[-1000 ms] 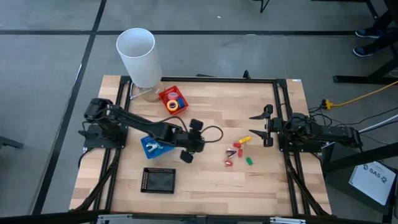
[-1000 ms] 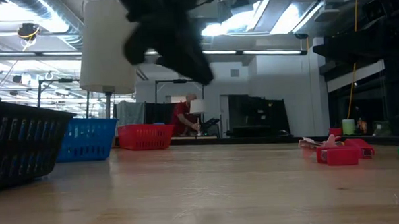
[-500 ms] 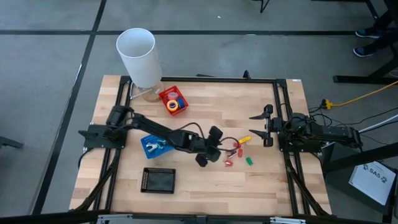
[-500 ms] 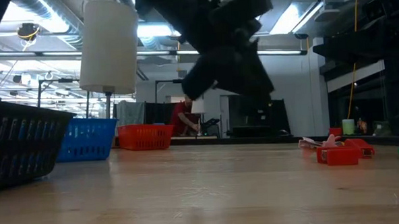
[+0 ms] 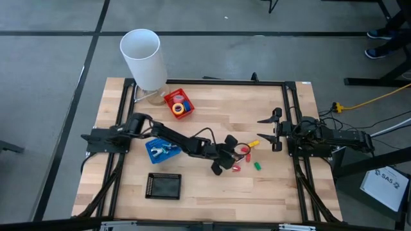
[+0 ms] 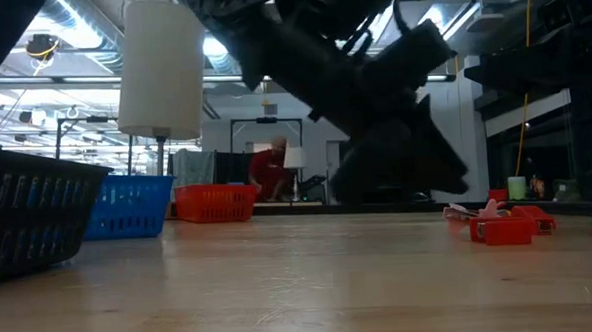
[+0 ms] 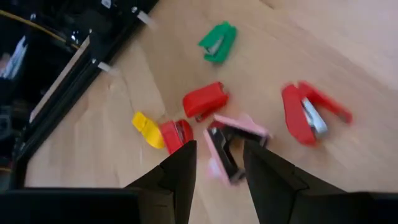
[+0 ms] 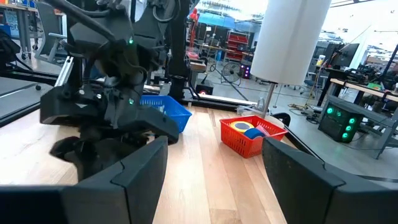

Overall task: Pick and place Stapler, Stapler remover, tape
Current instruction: Put the pink staple remover into the blue basket

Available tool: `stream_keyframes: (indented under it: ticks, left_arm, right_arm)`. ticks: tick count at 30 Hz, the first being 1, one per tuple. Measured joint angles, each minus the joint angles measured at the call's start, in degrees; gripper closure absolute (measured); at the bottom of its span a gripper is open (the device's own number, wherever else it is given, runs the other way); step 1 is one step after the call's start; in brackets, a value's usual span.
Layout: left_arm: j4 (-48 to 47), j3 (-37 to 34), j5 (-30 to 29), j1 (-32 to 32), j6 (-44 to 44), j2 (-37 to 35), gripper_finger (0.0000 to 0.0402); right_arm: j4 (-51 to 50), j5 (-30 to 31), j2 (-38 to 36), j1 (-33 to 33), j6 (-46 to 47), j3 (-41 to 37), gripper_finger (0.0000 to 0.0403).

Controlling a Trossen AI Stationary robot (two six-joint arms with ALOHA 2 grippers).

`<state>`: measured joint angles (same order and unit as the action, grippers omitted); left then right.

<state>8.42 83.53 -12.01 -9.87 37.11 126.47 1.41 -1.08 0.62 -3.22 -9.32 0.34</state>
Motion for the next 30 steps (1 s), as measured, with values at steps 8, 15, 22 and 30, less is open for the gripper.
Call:
stream_keyframes:
  ticks: [8, 15, 22, 30]
  left_arm:
    - [0.62, 5.13, 0.76, -0.08, -22.81, 2.31, 0.0272]
    - [1.74, 5.00, 0.49, -1.06, -30.01, 4.33, 0.0272]
    - [4.77, 4.96, -1.74, -1.92, -30.37, 5.75, 0.0272]
    - [4.58, 4.96, -3.60, -1.22, -32.18, 5.75, 0.0272]
  right_arm:
    - [-0.01, -0.01, 0.00, 0.01, 0.00, 0.01, 0.0140]
    - [0.00, -0.02, 0.00, 0.02, 0.00, 0.01, 0.0140]
    - [0.00, -0.01, 0.00, 0.01, 0.00, 0.01, 0.0140]
    - [0.00, -0.01, 0.00, 0.00, 0.00, 0.01, 0.0140]
